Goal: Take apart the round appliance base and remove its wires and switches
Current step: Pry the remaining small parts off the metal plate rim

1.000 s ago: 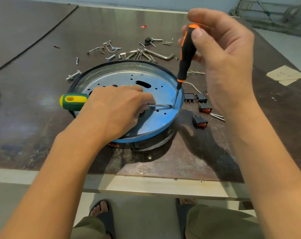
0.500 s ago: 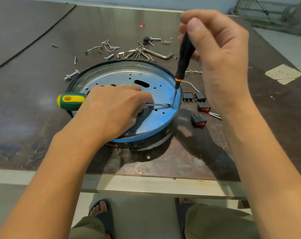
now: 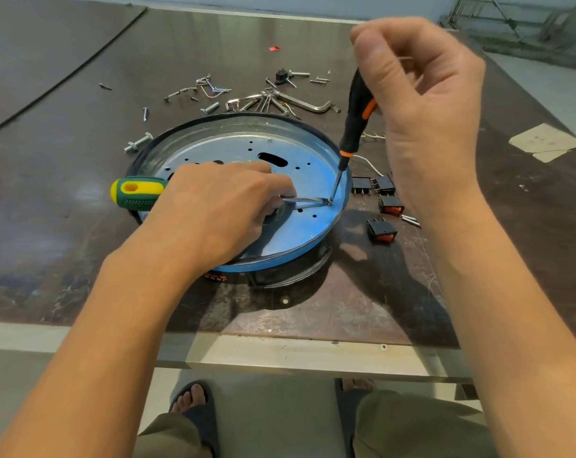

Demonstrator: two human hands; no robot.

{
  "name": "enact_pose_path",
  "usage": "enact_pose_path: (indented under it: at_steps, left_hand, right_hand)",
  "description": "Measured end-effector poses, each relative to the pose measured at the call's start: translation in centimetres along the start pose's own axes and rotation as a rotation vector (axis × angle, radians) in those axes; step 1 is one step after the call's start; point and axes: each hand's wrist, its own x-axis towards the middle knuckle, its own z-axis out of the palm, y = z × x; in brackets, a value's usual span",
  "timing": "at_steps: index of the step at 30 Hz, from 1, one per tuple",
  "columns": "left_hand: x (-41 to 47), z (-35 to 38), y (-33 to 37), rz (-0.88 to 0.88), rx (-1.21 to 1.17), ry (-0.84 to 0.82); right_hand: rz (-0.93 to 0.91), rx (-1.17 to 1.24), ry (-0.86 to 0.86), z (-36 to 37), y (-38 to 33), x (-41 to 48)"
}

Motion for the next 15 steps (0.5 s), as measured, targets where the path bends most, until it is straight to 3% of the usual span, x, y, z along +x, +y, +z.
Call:
enact_pose_path:
  at_steps: [8, 15]
  left_hand:
    - [-0.05, -0.05, 0.07, -0.007, 0.014, 0.007]
    - [-0.06, -0.11, 0.10, -0.013, 0.011, 0.000]
  right_hand:
    - [0.100, 0.125, 0.034, -0.27, 0.18, -0.07]
    - [-0.005, -0.088, 0.014, -0.15, 0.48, -0.07]
